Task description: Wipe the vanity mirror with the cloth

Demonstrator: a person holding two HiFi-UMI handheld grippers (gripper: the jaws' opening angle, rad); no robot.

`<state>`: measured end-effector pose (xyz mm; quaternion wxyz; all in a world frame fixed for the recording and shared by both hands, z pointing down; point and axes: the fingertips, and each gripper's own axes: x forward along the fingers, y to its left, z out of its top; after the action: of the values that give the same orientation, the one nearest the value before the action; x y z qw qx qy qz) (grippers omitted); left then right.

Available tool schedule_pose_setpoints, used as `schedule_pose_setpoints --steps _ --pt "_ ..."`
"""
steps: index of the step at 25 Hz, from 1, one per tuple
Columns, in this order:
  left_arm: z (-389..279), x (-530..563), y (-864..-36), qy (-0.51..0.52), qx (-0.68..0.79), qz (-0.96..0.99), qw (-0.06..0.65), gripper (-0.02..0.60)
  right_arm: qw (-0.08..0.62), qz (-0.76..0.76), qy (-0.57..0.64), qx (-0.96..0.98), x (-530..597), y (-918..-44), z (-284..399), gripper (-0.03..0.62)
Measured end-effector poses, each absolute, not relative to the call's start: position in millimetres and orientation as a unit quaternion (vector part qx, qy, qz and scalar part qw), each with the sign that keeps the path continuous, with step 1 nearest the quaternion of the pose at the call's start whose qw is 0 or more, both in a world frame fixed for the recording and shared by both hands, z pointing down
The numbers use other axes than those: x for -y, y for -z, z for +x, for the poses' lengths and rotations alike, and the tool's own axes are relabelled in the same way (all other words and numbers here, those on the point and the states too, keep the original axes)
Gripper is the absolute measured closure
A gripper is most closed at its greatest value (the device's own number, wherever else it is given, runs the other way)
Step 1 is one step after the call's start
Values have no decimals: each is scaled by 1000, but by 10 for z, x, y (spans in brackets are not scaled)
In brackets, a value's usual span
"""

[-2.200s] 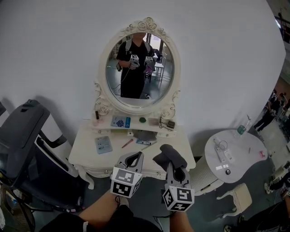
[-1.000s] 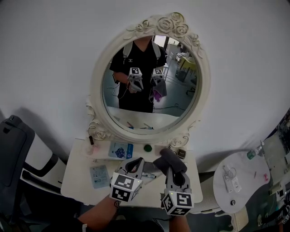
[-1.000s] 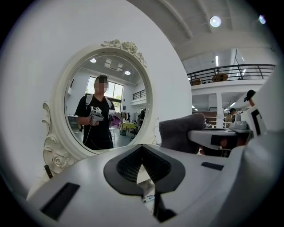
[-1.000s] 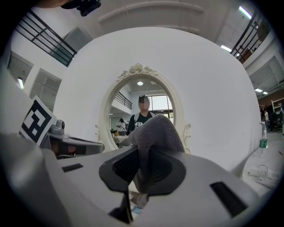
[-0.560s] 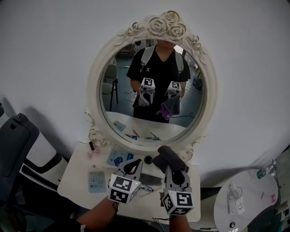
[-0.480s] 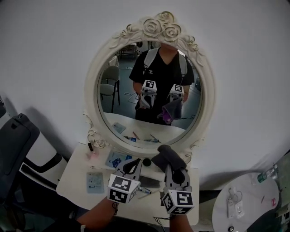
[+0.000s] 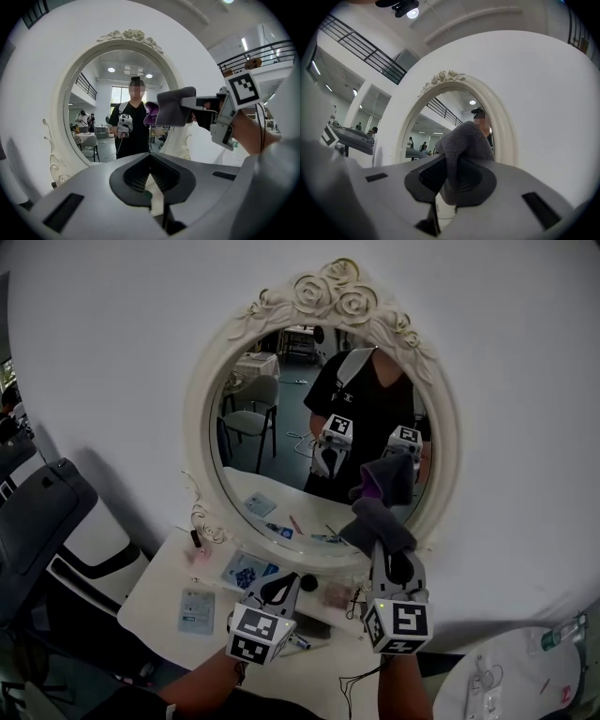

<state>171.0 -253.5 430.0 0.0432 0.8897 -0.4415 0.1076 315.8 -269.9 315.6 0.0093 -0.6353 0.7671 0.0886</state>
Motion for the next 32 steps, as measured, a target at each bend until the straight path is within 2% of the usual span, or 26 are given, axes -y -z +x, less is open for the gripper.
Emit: schedule_pose_setpoints --steps 11,17,25,32 --pt "1364 2717 -4235 -86 437 894 52 581 64 -650 -200 -730 3152 -1639 3145 551" --pt "1353 2814 -4187 -74 423 902 51 581 47 -662 -238 -709 3322 -1050 3015 551" --pt "1380 2952 -4144 -66 408 909 49 581 15 -696 -278 -662 3442 -984 2940 553" --pt "1495 2986 -4245 -75 389 917 58 581 23 -695 -244 -676 3427 -1206 3075 553"
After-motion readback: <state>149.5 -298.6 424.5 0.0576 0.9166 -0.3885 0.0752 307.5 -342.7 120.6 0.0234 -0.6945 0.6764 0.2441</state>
